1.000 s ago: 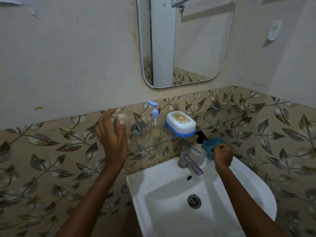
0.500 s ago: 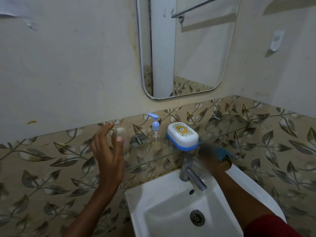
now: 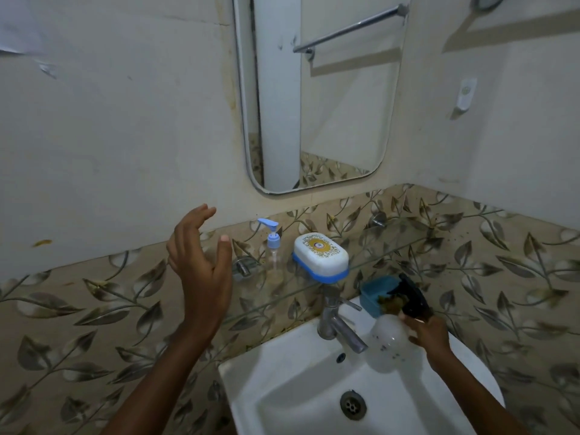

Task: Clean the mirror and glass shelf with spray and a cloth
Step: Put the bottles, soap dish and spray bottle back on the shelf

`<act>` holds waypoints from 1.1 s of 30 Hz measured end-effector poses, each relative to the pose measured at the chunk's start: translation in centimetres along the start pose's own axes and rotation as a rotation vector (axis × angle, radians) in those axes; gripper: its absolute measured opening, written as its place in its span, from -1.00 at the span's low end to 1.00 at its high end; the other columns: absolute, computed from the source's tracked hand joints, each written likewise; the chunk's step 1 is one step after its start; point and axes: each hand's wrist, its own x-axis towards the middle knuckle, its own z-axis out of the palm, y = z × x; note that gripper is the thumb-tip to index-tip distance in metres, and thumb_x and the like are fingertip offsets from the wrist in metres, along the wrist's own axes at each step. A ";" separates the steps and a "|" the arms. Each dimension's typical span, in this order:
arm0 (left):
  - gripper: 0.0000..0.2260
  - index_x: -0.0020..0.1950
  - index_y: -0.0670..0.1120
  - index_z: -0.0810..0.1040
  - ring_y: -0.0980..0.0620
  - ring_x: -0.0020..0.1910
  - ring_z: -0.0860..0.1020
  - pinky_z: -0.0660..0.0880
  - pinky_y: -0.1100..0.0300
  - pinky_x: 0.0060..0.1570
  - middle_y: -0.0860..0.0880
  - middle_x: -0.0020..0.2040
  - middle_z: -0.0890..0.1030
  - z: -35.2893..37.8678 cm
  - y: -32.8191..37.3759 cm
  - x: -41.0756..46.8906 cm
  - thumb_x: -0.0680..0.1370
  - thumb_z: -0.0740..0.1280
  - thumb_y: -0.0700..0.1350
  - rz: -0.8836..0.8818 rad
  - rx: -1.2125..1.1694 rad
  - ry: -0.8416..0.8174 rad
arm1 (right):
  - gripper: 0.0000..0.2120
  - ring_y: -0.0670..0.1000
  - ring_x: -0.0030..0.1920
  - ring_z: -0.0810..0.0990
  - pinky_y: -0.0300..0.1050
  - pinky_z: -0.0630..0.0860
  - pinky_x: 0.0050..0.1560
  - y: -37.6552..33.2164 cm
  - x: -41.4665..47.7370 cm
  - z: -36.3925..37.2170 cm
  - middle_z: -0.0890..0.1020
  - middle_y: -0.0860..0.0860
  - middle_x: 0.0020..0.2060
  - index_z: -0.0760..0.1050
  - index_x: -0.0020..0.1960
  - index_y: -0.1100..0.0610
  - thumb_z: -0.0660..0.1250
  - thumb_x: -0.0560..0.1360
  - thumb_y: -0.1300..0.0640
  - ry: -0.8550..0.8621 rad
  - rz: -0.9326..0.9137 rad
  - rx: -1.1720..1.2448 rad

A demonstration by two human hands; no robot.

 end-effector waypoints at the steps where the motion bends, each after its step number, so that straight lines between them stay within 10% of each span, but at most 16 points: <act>1: -0.67 0.26 -0.10 0.42 -0.08 0.31 0.37 0.18 0.09 0.38 -0.08 0.28 0.46 0.1 0.4 0.1 0.48 0.20 -0.20 0.015 -0.003 -0.004 | -0.57 0.30 0.12 0.53 0.17 0.53 0.00 -0.7 -0.3 -1.1 0.56 0.31 0.11 0.44 0.22 0.38 0.43 0.40 0.30 0.011 -0.004 0.016; 5: -0.67 0.23 -0.10 0.44 -0.11 0.30 0.38 0.11 0.41 0.28 -0.07 0.28 0.48 1.0 2.1 0.9 0.47 0.20 -0.20 0.084 0.009 -0.039 | -0.66 0.21 -0.07 0.57 0.04 0.61 -0.22 -6.2 -0.8 -5.0 0.61 0.23 -0.10 0.52 0.12 0.36 0.45 0.39 0.26 0.043 -0.140 -0.005; 15: -0.75 0.09 -0.15 0.55 -0.10 0.26 0.41 0.24 0.05 0.22 -0.06 0.19 0.56 2.9 3.2 2.7 0.47 0.18 -0.21 0.067 0.004 -0.144 | -0.61 0.12 -0.03 0.52 -0.29 0.57 -0.46 -22.5 2.6 -3.0 0.55 0.18 0.00 0.48 0.23 0.30 0.41 0.44 0.21 -0.002 -0.376 0.077; 28: -0.80 -0.11 -0.07 0.58 -0.01 0.18 0.46 0.36 -0.13 0.18 0.03 0.07 0.60 2.1 2.2 3.3 0.48 0.17 -0.22 0.094 0.005 -0.149 | -0.65 0.14 -0.10 0.51 0.14 0.61 -0.05 -25.1 7.9 1.3 0.59 0.22 0.04 0.51 0.19 0.26 0.40 0.44 0.18 0.047 -0.384 -0.201; 33: -0.80 -0.14 -0.08 0.59 0.12 0.11 0.45 0.37 0.15 0.12 0.06 0.03 0.60 2.8 2.1 3.5 0.48 0.17 -0.23 0.104 -0.026 -0.161 | -0.73 0.16 -0.17 0.51 0.23 0.59 0.02 -25.4 9.2 1.6 0.55 0.17 -0.13 0.53 0.09 0.28 0.38 0.44 0.18 0.048 -0.367 -0.263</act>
